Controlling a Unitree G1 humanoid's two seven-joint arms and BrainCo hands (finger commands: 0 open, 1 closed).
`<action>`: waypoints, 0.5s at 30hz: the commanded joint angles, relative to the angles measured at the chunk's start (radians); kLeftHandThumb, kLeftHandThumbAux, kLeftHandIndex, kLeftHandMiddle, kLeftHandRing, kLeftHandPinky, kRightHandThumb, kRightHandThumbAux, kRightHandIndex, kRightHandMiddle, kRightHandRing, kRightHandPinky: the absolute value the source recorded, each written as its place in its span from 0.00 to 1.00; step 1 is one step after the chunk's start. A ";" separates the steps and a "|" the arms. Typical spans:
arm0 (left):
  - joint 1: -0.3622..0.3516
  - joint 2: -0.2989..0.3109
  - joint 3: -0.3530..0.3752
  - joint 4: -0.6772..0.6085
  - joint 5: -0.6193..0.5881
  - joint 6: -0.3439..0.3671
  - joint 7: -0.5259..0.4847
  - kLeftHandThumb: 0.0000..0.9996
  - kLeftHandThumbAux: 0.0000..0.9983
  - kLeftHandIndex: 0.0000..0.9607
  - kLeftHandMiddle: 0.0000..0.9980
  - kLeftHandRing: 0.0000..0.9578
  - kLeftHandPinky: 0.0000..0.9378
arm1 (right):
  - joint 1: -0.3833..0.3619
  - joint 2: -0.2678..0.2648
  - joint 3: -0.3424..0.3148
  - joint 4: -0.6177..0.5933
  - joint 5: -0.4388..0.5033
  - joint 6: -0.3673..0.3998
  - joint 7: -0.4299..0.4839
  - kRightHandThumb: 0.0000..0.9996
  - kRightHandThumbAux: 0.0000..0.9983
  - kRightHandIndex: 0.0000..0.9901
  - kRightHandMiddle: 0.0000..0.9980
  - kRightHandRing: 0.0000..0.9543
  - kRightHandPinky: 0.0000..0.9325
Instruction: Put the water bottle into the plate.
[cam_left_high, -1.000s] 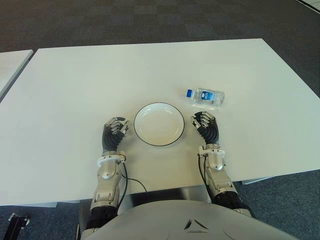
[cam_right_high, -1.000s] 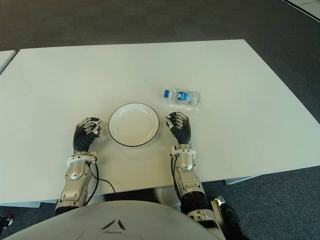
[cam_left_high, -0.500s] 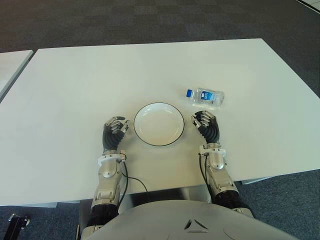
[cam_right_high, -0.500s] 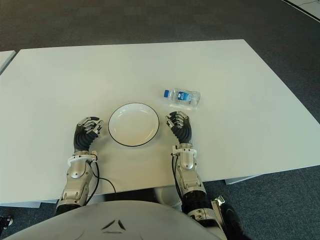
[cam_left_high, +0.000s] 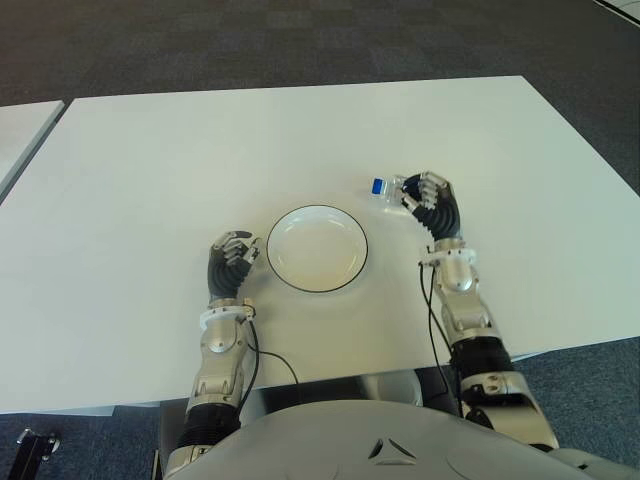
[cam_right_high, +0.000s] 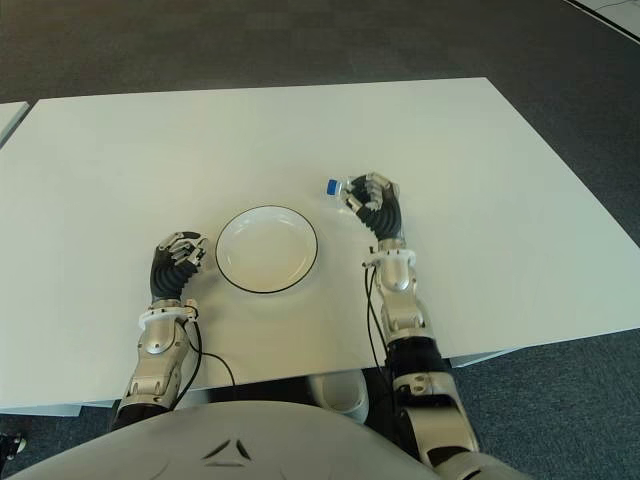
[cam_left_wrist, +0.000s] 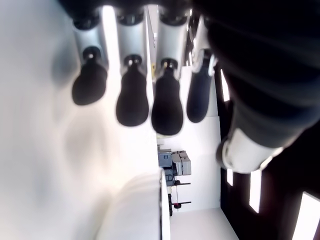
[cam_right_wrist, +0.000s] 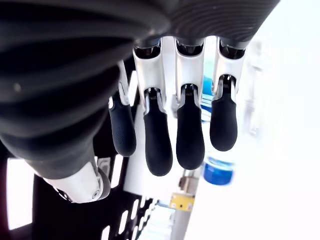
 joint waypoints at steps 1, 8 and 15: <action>0.021 -0.014 -0.013 0.045 0.008 0.023 0.010 0.70 0.72 0.45 0.73 0.78 0.80 | -0.073 -0.055 0.013 0.049 -0.034 -0.003 0.034 0.69 0.73 0.42 0.45 0.45 0.41; 0.024 -0.024 -0.017 0.050 0.010 0.009 0.020 0.71 0.72 0.45 0.73 0.78 0.81 | -0.220 -0.197 0.073 0.209 -0.174 -0.087 0.021 0.41 0.72 0.24 0.23 0.24 0.24; 0.043 -0.029 -0.021 0.034 -0.002 0.010 0.025 0.71 0.72 0.45 0.73 0.78 0.80 | -0.363 -0.262 0.148 0.339 -0.268 -0.072 0.043 0.30 0.63 0.08 0.09 0.08 0.06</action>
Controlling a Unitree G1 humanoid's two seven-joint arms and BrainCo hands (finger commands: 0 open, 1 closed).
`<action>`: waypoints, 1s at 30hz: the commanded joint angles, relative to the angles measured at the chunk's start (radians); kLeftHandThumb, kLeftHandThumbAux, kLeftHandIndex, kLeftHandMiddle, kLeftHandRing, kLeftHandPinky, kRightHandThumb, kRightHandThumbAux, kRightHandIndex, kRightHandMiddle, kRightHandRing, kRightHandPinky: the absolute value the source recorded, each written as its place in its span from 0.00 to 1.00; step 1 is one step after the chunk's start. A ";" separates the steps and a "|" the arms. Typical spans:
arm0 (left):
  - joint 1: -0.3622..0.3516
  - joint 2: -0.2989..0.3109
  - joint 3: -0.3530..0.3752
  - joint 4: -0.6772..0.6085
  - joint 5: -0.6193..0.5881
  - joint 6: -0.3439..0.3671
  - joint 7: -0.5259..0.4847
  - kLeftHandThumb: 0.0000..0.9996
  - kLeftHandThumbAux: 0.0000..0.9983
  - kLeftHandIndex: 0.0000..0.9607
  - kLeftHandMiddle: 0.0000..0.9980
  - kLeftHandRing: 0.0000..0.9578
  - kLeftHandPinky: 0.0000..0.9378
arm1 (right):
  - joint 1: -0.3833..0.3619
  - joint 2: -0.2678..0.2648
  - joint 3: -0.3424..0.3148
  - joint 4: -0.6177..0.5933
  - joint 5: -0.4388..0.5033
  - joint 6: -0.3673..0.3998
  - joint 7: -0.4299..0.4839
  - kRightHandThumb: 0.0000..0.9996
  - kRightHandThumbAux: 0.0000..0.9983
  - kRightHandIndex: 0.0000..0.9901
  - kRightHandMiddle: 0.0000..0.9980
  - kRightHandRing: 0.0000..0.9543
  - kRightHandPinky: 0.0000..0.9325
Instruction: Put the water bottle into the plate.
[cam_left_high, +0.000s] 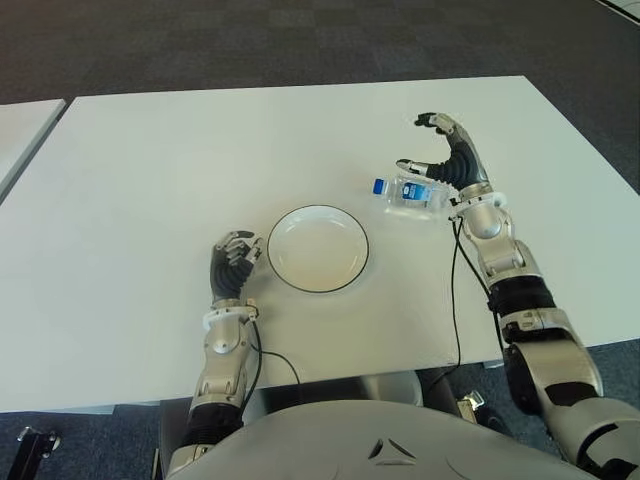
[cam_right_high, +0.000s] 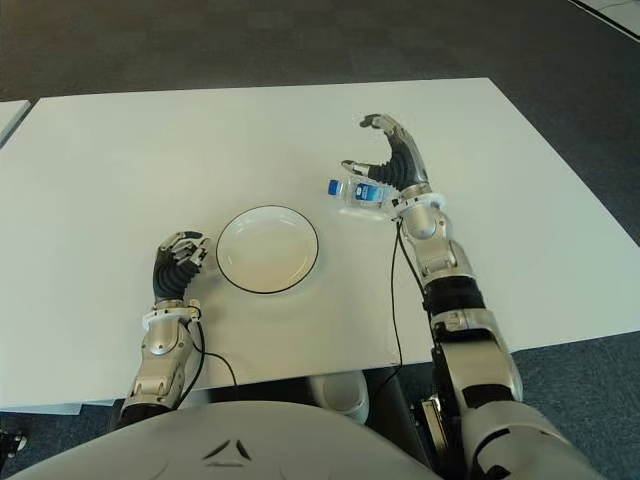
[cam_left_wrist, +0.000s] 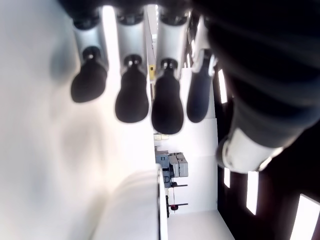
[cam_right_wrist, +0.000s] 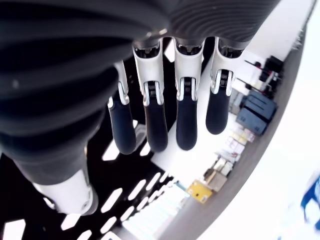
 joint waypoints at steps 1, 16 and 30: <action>0.036 -0.026 -0.010 0.021 -0.002 0.040 0.010 0.71 0.72 0.45 0.73 0.78 0.79 | -0.088 -0.037 0.061 0.071 -0.078 0.030 0.030 0.32 0.61 0.05 0.06 0.05 0.04; 0.040 -0.018 -0.018 0.038 -0.004 0.009 0.017 0.70 0.72 0.45 0.74 0.78 0.80 | -0.260 -0.079 0.269 0.277 -0.330 0.156 -0.016 0.57 0.34 0.00 0.00 0.00 0.00; 0.050 -0.015 -0.018 0.029 -0.020 0.004 0.007 0.70 0.72 0.45 0.74 0.79 0.80 | -0.377 -0.028 0.467 0.565 -0.445 0.199 0.051 0.61 0.20 0.00 0.00 0.00 0.00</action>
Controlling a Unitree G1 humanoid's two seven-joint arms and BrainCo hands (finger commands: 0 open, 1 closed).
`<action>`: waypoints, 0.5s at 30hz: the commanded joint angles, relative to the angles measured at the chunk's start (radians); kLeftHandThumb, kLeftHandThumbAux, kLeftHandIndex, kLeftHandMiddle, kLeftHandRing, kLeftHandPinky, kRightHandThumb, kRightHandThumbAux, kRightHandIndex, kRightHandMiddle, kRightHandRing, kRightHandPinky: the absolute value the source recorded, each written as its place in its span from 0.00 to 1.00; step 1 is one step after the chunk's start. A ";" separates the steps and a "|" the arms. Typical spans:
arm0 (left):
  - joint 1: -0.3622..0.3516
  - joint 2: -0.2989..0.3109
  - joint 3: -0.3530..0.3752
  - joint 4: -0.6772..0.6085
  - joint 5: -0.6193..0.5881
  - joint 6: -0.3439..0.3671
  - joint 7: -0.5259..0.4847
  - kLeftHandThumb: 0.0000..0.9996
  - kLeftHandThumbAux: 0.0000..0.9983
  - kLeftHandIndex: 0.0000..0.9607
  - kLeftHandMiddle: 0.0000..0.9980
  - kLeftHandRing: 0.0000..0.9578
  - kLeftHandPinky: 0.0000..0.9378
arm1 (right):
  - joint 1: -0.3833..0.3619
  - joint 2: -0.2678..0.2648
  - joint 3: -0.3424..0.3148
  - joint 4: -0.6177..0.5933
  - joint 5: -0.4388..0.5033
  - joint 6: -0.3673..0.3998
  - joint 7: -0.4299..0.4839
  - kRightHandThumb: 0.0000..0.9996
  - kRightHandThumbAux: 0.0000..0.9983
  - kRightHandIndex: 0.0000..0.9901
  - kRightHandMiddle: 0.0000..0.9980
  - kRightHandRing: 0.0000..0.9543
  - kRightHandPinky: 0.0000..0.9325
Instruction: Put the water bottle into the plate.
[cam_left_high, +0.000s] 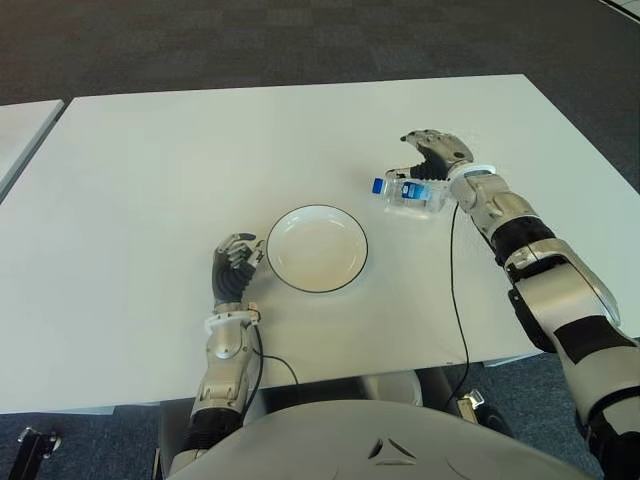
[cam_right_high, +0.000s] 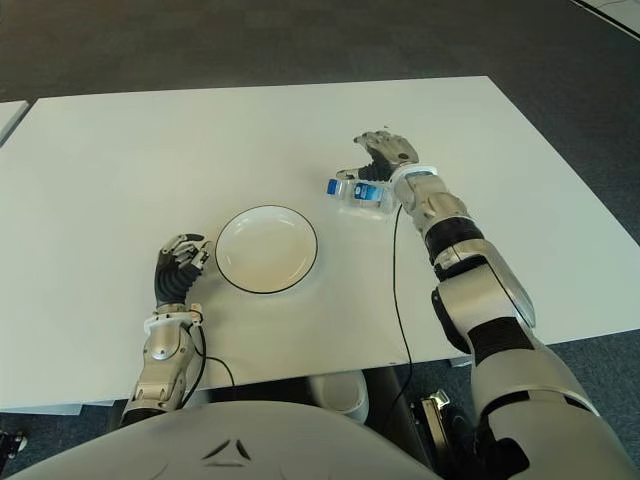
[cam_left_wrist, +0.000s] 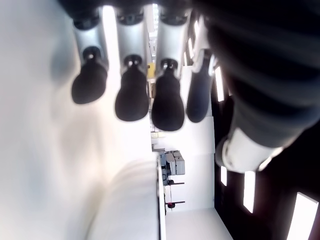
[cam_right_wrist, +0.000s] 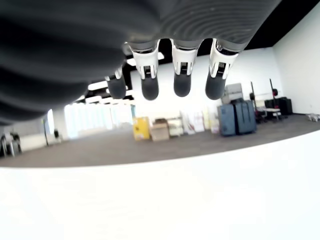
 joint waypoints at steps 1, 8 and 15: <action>0.028 -0.017 0.002 0.024 -0.011 0.040 -0.002 0.70 0.72 0.45 0.74 0.79 0.80 | -0.020 0.026 0.052 0.079 -0.022 0.000 0.028 0.62 0.20 0.00 0.00 0.00 0.00; 0.034 -0.016 0.003 0.018 -0.016 0.038 -0.004 0.70 0.72 0.45 0.74 0.78 0.79 | -0.030 0.056 0.112 0.155 -0.040 0.013 0.059 0.63 0.20 0.00 0.00 0.00 0.00; 0.039 -0.010 0.002 0.012 -0.013 0.035 -0.004 0.70 0.72 0.45 0.73 0.77 0.77 | -0.017 0.078 0.161 0.200 -0.051 0.034 0.089 0.63 0.22 0.00 0.00 0.00 0.00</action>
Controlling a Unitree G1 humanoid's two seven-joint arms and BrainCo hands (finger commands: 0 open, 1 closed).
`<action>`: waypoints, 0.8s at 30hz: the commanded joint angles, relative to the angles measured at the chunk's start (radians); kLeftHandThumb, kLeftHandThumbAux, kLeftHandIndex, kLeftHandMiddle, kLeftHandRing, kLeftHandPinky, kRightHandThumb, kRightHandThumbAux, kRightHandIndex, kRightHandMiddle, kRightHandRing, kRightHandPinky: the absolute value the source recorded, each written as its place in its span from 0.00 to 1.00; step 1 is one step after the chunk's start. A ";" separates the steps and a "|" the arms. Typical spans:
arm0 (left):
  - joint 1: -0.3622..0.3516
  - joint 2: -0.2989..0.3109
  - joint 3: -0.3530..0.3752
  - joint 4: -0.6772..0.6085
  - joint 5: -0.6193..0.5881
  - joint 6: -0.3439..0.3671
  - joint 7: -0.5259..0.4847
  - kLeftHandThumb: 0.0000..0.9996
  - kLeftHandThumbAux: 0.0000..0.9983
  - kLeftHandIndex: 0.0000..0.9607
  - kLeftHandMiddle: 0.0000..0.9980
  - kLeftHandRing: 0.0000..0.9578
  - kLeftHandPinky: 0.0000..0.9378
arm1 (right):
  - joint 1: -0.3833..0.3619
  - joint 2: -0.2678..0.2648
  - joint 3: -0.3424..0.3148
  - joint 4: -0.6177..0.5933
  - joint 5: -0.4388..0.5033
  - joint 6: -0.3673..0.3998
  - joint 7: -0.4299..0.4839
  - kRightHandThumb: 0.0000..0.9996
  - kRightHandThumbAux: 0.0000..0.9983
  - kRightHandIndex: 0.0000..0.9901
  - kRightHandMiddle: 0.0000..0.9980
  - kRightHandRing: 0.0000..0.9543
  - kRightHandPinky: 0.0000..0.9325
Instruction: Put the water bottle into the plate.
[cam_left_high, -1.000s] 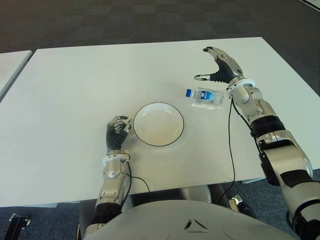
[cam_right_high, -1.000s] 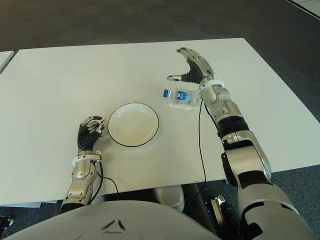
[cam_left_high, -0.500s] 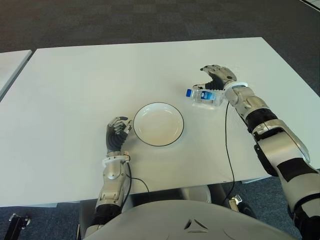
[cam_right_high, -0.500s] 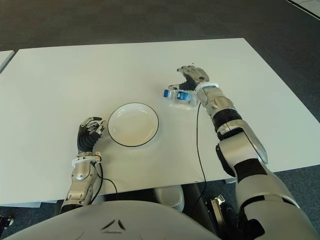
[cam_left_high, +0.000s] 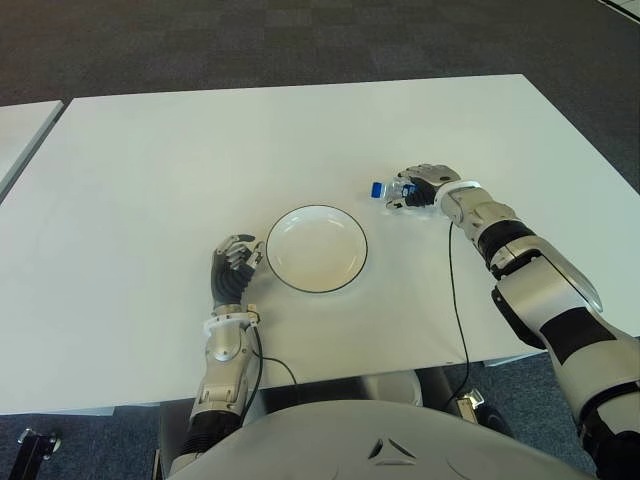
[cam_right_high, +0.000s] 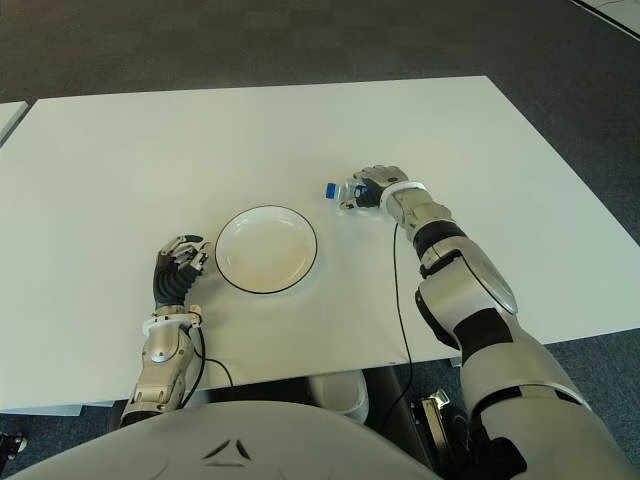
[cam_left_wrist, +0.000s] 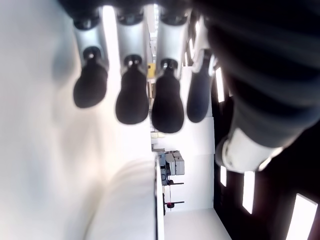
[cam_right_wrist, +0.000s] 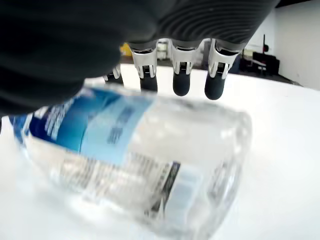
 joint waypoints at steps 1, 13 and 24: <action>0.025 -0.008 0.002 0.023 -0.003 0.033 -0.003 0.70 0.72 0.45 0.74 0.77 0.77 | 0.027 0.020 0.028 0.030 -0.013 0.012 0.035 0.63 0.22 0.00 0.00 0.00 0.00; 0.028 0.005 0.011 0.019 -0.003 0.032 -0.007 0.70 0.72 0.45 0.74 0.78 0.77 | 0.093 0.026 0.040 0.068 0.004 0.117 0.086 0.65 0.36 0.00 0.00 0.00 0.00; 0.027 0.010 0.014 0.020 0.000 0.022 -0.007 0.70 0.72 0.45 0.74 0.77 0.77 | 0.112 0.046 0.069 0.087 -0.014 0.197 0.099 0.61 0.47 0.00 0.00 0.00 0.00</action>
